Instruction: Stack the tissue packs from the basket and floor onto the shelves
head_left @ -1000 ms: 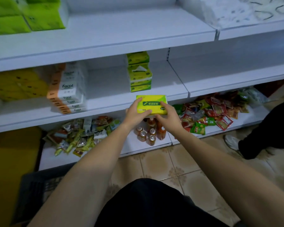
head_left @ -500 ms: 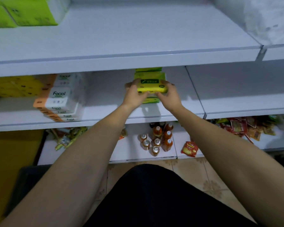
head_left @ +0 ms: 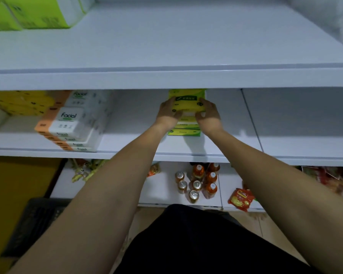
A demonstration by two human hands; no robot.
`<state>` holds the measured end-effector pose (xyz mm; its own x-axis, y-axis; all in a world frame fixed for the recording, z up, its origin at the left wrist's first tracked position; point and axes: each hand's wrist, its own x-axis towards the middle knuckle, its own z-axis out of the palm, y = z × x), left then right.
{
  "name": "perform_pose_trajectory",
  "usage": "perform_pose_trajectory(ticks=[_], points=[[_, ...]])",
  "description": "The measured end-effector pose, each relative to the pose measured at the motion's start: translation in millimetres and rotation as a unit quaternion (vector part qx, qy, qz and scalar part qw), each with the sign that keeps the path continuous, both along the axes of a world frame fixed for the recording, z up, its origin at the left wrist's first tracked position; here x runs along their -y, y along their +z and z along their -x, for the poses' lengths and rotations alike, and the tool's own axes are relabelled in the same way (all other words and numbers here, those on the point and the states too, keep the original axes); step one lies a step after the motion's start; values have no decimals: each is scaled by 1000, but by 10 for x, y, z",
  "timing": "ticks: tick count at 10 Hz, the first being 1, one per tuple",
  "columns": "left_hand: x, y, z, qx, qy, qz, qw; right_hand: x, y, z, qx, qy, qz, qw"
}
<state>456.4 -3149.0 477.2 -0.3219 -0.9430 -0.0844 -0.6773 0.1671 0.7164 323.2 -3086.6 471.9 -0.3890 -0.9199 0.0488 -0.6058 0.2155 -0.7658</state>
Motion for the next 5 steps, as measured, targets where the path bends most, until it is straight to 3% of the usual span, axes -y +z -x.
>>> perform_pose_trajectory(ticks=[3, 5], points=[[56, 192, -138, 73, -36, 2, 997, -155, 207, 93, -28, 20, -55, 998], [-264, 243, -410, 63, -39, 13, 997, -624, 373, -138, -86, 44, -62, 993]])
